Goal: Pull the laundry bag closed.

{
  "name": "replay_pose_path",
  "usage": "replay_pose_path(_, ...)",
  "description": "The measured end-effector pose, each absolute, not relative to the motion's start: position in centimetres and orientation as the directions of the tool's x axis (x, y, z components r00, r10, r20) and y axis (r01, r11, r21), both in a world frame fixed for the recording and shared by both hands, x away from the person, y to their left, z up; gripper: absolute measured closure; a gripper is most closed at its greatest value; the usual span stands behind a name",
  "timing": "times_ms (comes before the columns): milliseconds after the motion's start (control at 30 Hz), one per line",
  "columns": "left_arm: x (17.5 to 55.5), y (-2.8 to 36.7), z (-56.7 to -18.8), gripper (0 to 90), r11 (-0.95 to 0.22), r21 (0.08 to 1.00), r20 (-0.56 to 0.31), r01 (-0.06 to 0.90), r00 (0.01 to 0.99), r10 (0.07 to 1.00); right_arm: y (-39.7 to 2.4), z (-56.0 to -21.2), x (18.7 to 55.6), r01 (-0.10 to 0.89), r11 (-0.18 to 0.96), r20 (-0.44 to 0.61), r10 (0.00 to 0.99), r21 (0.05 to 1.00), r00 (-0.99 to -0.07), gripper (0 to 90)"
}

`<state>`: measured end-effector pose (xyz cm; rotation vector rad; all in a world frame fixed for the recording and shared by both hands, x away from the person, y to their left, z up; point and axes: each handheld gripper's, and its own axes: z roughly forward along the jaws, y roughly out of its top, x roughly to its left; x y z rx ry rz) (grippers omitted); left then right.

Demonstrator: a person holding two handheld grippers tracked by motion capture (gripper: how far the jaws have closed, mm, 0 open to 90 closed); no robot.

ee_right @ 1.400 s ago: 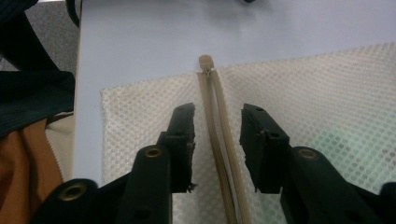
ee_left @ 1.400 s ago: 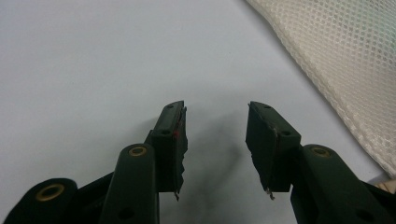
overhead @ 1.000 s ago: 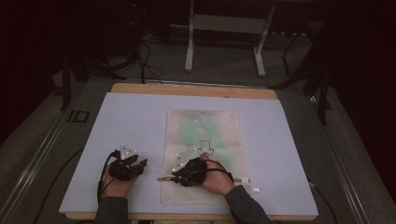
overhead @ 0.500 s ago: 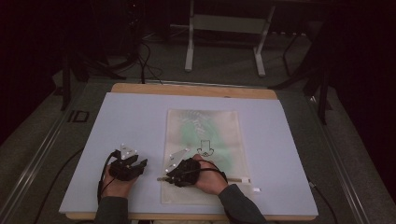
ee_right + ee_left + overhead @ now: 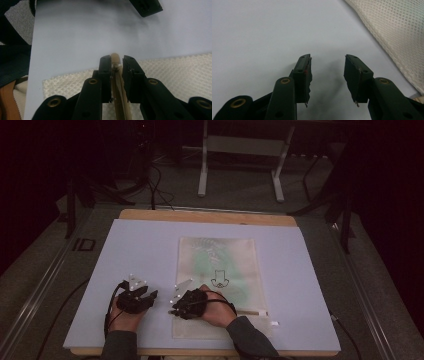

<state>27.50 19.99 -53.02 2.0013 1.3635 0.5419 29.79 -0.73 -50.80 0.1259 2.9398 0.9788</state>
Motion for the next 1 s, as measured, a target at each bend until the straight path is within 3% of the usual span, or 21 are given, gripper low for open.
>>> replay_pose_path(533, 27.5, 20.0, -53.0, 56.2, -0.249, 0.71, -0.022, 0.659, 0.374, 0.927, 1.4, -51.7, 30.0, 0.049, 0.822, -0.026, 0.078, 0.568, -0.997, 75.3)
replay_pose_path(700, 27.5, 20.1, -53.0, 56.2, -0.25, 0.71, -0.021, 0.658, 0.375, 0.927, 1.8, -52.0, 30.2, 0.062, 0.821, -0.025, 0.092, 0.567, -0.995, 80.2)
replay_pose_path(1000, 27.5, 20.1, -53.0, 56.0, -0.248, 0.711, -0.021, 0.658, 0.372, 0.928, 1.8, -51.9, 30.2, 0.068, 0.812, -0.021, 0.098, 0.58, -0.995, 80.5)
